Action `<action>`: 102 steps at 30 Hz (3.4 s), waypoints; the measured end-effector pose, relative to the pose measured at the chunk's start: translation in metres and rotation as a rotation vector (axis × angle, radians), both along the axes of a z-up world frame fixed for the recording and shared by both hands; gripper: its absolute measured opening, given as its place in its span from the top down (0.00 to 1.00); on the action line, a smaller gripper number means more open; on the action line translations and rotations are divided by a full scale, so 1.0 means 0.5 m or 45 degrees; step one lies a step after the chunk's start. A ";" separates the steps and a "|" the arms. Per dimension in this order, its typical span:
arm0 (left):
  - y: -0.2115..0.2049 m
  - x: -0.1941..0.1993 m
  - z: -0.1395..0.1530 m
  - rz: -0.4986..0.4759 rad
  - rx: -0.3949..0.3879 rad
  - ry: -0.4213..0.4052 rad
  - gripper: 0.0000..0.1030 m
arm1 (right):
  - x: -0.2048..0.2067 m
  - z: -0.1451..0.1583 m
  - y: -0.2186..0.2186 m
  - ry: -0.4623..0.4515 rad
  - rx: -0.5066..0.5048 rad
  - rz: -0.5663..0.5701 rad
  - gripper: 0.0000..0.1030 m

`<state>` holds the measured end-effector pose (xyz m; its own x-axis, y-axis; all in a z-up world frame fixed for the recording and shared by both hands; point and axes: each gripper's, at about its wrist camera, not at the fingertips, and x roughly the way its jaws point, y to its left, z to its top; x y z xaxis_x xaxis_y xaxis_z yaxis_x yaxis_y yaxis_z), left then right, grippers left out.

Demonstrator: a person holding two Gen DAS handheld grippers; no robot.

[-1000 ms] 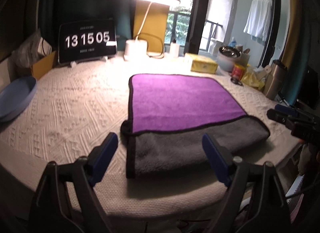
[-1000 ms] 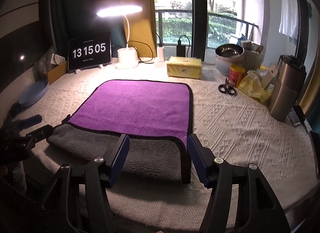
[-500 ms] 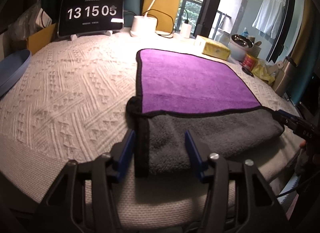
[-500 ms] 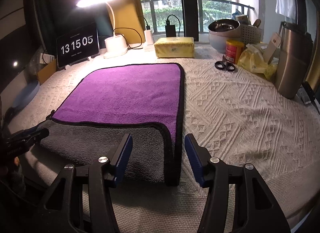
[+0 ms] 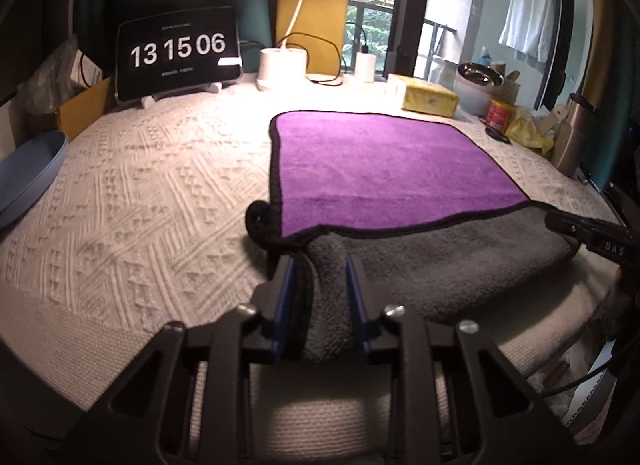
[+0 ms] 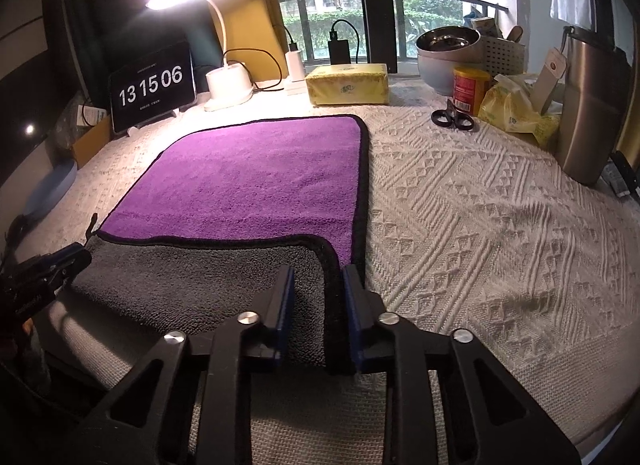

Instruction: Fold towel

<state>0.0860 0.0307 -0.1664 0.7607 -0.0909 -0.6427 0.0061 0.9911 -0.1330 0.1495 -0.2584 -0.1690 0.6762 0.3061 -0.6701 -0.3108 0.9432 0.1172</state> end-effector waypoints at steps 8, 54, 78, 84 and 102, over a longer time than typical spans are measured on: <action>-0.008 -0.006 0.009 -0.019 0.004 -0.019 0.87 | -0.012 0.017 -0.006 -0.078 -0.006 -0.022 0.93; 0.018 0.111 0.144 -0.061 -0.024 -0.224 0.90 | 0.068 0.167 0.035 -0.373 -0.055 0.054 0.95; 0.040 0.269 0.164 -0.050 0.027 -0.268 0.90 | 0.220 0.179 0.060 -0.368 -0.073 0.030 0.95; 0.057 0.324 0.140 -0.055 0.009 -0.203 0.90 | 0.269 0.168 0.063 -0.332 -0.091 0.024 0.95; 0.043 0.449 0.063 -0.046 0.101 -0.019 0.89 | 0.404 0.065 0.096 -0.162 -0.249 0.016 0.95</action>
<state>0.3104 0.0522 -0.1347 0.7674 -0.0681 -0.6375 0.0437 0.9976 -0.0539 0.3517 -0.2102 -0.1364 0.7560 0.1879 -0.6270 -0.3231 0.9402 -0.1080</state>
